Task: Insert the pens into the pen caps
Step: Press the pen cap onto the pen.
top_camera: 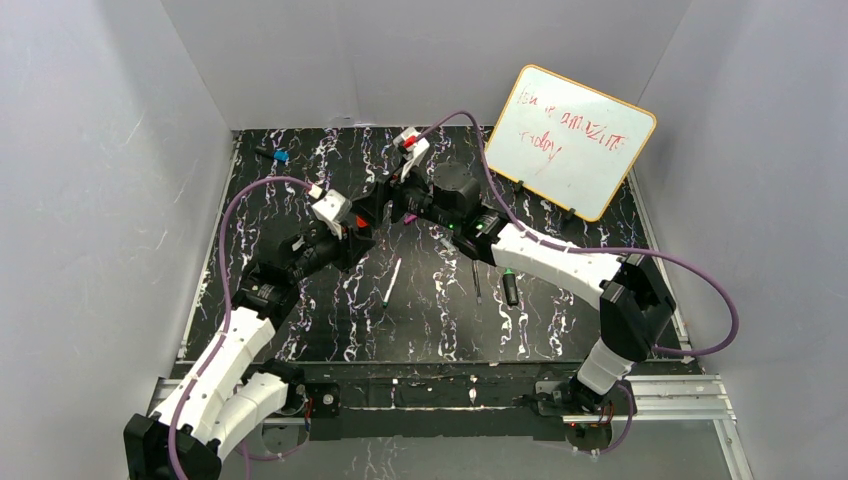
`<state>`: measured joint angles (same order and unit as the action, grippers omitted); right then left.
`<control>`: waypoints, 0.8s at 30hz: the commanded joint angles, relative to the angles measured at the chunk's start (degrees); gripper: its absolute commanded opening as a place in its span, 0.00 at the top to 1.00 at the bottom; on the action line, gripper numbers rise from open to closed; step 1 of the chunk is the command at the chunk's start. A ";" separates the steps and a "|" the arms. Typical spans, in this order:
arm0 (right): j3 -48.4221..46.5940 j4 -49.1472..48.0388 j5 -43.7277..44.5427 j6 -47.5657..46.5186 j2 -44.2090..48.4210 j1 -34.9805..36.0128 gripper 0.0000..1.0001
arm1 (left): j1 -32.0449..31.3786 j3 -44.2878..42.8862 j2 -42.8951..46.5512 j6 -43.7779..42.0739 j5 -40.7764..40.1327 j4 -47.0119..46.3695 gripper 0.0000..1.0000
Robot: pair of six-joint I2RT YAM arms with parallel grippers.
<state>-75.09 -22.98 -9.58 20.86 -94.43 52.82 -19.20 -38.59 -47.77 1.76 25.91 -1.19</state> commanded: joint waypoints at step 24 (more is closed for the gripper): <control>6.67 8.67 -3.10 -0.66 -0.78 2.36 0.21 | 1.45 -5.96 4.79 -3.99 -4.49 -8.12 1.00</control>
<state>-72.49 -25.02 -9.15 22.09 -94.41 53.87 -19.18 -38.63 -47.00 -1.96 24.69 2.33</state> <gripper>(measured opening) 0.789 0.163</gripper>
